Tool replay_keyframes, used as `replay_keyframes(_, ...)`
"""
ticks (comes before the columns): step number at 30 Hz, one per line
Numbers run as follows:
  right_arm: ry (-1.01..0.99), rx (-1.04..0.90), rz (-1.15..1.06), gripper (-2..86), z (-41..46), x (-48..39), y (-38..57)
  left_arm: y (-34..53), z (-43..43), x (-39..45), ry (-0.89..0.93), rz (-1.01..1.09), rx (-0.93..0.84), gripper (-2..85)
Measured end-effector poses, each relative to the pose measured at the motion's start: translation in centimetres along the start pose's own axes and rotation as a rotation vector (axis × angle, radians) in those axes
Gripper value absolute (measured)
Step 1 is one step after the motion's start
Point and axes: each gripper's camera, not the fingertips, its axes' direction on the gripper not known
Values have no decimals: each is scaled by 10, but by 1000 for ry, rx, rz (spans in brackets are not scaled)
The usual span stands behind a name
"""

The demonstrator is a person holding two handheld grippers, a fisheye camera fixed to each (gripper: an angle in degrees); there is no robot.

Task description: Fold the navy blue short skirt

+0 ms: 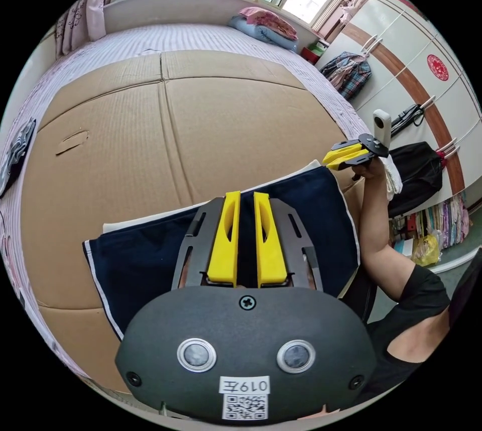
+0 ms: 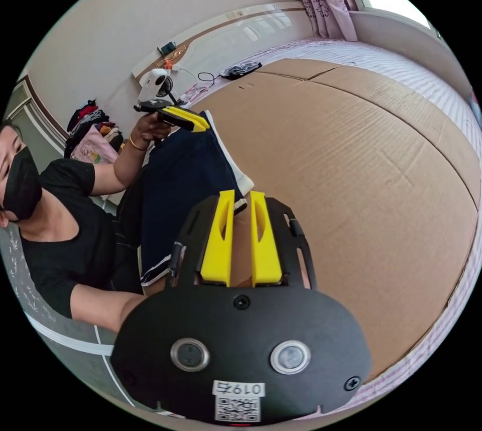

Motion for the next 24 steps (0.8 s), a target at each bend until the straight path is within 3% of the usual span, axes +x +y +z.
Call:
replay_keyframes(4,-51,63,-16,76,-5,2,17,0,-7,0,16,10,-12,48)
replay_keyframes(8,-24,-61,-19,83,27,2,24,2,-9,11,-51,47,-57,35)
replay_keyframes(17,-50,-45,6,9,49,10,68,22,-55,27,-78,81,-5,12)
replay_keyframes(24,-31,-100,20,7,91,5,100,40,-86,56,-159,117,-29,23)
